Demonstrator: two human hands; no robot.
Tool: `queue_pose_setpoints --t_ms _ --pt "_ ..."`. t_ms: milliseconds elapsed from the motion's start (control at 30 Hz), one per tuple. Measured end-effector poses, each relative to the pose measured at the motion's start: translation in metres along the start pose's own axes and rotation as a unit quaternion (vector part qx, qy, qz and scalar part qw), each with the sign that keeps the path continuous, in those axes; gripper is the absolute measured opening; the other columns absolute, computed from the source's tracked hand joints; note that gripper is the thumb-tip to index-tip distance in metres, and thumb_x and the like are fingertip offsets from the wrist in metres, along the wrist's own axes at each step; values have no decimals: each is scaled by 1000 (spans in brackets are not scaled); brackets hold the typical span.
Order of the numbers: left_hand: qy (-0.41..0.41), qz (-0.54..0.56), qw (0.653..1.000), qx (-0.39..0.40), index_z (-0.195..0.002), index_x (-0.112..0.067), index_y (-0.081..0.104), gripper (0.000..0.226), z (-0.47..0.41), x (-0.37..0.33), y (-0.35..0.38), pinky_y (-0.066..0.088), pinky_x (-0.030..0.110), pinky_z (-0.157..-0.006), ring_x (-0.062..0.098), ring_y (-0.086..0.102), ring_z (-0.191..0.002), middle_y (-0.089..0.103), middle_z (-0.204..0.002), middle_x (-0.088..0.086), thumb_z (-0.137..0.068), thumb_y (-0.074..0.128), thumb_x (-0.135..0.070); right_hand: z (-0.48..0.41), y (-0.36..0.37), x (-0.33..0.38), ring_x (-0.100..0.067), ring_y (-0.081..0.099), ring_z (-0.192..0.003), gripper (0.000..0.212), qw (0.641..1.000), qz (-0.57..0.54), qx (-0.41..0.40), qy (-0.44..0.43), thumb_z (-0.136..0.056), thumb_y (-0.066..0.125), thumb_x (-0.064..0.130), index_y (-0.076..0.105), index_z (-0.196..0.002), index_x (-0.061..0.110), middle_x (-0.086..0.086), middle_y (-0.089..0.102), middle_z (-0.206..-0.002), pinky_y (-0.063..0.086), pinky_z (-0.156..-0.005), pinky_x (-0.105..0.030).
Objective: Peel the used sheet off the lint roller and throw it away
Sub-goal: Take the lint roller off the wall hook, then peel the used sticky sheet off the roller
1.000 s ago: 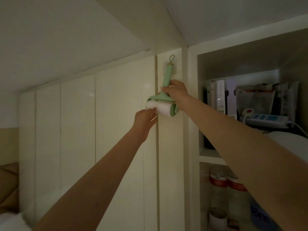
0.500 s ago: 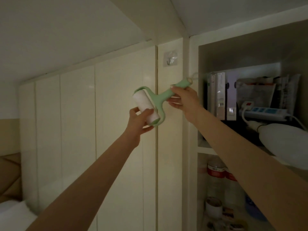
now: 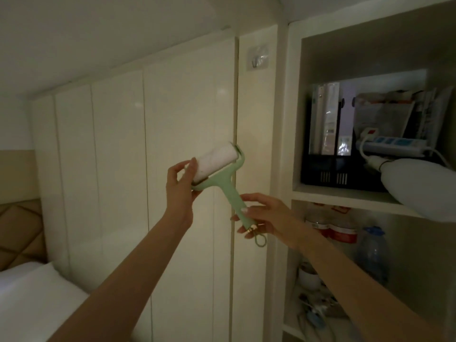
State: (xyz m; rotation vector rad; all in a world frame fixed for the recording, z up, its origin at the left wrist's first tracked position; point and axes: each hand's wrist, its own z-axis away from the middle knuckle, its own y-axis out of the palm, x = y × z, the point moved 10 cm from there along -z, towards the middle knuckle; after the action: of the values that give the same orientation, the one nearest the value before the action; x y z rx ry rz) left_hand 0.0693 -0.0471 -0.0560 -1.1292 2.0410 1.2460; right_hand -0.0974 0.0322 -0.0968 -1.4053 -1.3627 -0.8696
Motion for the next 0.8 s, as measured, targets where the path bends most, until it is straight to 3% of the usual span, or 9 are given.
queue_pose_setpoints --t_ms 100,233,333,467,567,700,800 --pt "33 -35 997 57 -118 -20 46 31 17 0 10 58 26 -73 22 60 -101 57 -111 4 -90 54 -28 10 18 -5 -31 69 -74 31 1000 23 -9 -12 -88 57 19 54 -119 17 -17 72 -92 57 -60 -36" --pt "56 -70 987 132 -128 -25 40 57 40 -6 20 58 30 -80 18 61 -106 50 -124 2 -79 68 -14 28 22 -3 -32 68 -70 31 998 28 -50 -25 -90 53 23 54 -119 12 -18 71 -86 59 -65 -39" --pt "55 -77 985 142 -126 -18 44 53 63 -11 20 59 26 -71 19 66 -96 56 -116 3 -78 66 -15 46 29 -1 -34 69 -78 34 997 6 -54 -50 -89 53 25 51 -122 16 -17 72 -93 58 -77 -45" --pt "50 -89 981 163 -118 -15 49 50 97 -13 22 59 26 -65 15 70 -87 62 -106 3 -71 65 -24 66 21 11 -27 70 -85 60 981 -91 -126 -114 -75 60 31 38 -131 24 -8 67 -106 59 -68 -38" --pt "46 -133 977 159 -111 -17 53 43 112 -12 20 59 25 -58 11 70 -78 65 -97 3 -71 61 -31 81 9 28 -22 69 -92 66 967 -105 -163 -168 -78 61 24 31 -136 36 3 62 -111 58 -69 -36" --pt "35 -178 966 186 -103 -26 52 36 130 -8 20 56 22 -46 10 70 -68 63 -94 3 -70 56 -40 96 8 36 -23 68 -91 44 969 -33 -174 -172 -75 62 26 54 -119 27 3 56 -112 59 -72 -36" --pt "30 -192 952 237 -120 -26 43 59 146 -7 26 56 23 -48 7 68 -74 52 -103 -6 -65 64 -28 103 7 25 -22 68 -87 38 967 -27 -209 -143 -73 61 35 62 -105 15 0 61 -103 59 -67 -31"
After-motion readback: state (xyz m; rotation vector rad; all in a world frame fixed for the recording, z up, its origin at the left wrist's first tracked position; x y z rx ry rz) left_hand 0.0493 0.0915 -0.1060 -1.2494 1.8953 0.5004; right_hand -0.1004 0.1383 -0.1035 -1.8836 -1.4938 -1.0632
